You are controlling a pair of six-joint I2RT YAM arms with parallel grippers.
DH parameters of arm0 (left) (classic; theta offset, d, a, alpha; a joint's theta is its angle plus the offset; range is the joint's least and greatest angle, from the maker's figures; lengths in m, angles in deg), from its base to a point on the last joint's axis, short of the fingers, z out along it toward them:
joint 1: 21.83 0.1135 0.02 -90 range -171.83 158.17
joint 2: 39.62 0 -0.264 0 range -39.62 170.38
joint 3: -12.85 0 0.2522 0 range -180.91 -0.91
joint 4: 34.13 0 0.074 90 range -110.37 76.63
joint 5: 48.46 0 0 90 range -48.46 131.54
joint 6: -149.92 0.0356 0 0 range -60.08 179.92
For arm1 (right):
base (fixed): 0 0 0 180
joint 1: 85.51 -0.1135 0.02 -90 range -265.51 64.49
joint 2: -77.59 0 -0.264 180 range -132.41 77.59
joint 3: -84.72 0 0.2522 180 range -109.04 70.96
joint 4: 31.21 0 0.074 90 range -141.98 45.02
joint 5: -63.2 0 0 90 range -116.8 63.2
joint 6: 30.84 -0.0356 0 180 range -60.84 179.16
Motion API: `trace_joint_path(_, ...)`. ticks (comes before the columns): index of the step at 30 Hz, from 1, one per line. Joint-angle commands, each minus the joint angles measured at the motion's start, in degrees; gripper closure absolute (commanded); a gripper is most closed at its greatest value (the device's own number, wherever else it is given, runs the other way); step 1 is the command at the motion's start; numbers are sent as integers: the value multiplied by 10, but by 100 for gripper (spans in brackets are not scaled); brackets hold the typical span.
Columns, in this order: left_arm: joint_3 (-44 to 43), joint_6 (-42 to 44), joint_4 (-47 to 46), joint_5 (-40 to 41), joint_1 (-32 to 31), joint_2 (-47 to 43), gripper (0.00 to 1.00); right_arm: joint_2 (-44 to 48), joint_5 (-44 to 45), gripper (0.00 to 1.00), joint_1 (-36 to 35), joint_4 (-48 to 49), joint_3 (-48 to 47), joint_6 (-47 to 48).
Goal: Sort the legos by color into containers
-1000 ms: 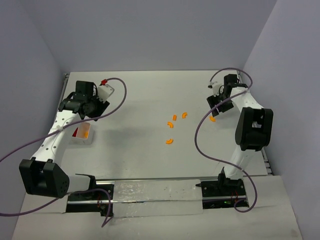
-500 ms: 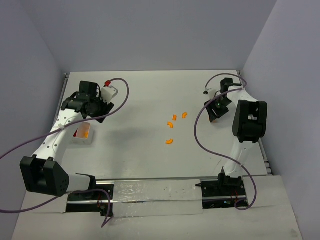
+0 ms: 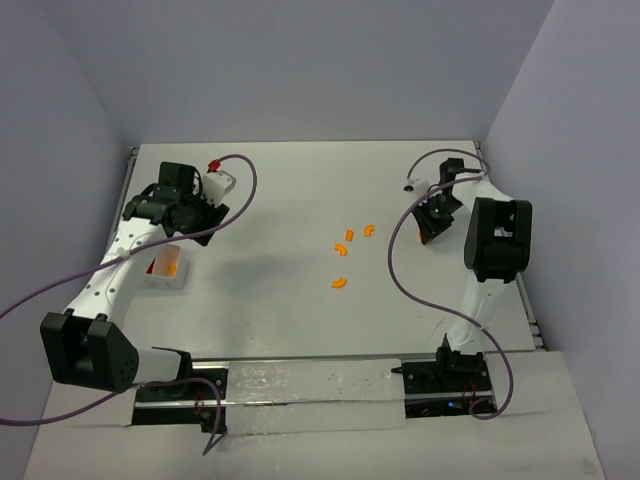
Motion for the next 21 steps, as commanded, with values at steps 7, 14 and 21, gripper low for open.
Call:
trace_joint_path(7, -18, -162, -42, -141, 2, -7, 28, 104, -78, 93, -30, -8, 49, 47)
trace_joint_path(14, 35, -382, -127, -368, 27, -43, 1, 215, -181, 93, -183, 3, 43, -5)
trace_joint_path(21, 113, -546, -266, -542, 43, -34, 2, 241, -238, 94, -350, 89, -2, -131)
